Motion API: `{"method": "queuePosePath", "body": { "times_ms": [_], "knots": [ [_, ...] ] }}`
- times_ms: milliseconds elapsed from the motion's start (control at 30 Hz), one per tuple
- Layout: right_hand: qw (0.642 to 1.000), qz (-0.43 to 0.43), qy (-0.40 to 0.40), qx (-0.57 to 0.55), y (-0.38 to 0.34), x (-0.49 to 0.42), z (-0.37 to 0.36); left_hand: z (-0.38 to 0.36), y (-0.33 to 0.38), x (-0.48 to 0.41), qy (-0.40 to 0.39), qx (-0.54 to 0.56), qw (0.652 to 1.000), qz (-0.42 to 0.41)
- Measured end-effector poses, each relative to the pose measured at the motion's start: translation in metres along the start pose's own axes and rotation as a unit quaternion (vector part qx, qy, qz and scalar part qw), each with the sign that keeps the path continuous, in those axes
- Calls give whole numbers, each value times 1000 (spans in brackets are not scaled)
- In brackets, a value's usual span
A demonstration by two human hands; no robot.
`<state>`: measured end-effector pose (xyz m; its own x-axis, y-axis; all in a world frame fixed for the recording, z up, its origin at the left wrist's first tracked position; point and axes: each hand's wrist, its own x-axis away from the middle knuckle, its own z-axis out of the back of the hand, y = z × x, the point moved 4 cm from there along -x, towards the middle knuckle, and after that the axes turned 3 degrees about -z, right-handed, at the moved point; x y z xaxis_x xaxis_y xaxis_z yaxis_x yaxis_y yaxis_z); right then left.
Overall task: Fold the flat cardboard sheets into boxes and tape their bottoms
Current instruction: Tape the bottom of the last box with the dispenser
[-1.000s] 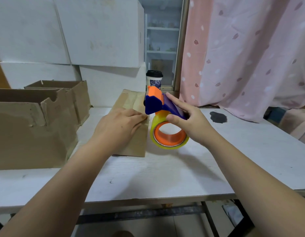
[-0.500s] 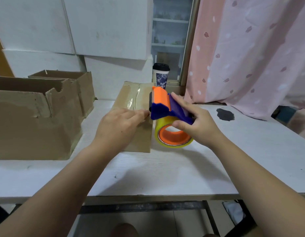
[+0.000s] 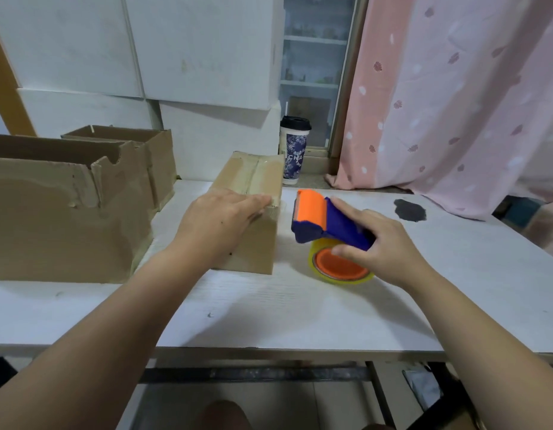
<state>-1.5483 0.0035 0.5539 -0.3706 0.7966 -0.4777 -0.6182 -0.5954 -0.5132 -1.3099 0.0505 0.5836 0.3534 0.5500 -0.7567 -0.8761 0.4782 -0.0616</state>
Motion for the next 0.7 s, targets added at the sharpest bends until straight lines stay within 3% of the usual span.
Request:
{"method": "queuePosePath", "body": {
  "times_ms": [167, 300, 433, 567, 700],
  "knots": [
    [998, 10, -34, 59, -4, -7, 5, -4, -4, 1, -2, 14, 1000, 12],
    [995, -33, -88, -13, -11, -10, 7, -3, -6, 0, 6, 25, 999, 26],
    [983, -57, -39, -169, -6, -2, 16, -1, -7, -1, 4, 26, 999, 19],
    [972, -64, 27, -223, 0, 7, 27, 0, -3, 0, -4, 15, 1000, -5],
    [996, -59, -41, -54, -5, 7, 19, 2, -3, 0, -3, 6, 1000, -1]
  ]
}}
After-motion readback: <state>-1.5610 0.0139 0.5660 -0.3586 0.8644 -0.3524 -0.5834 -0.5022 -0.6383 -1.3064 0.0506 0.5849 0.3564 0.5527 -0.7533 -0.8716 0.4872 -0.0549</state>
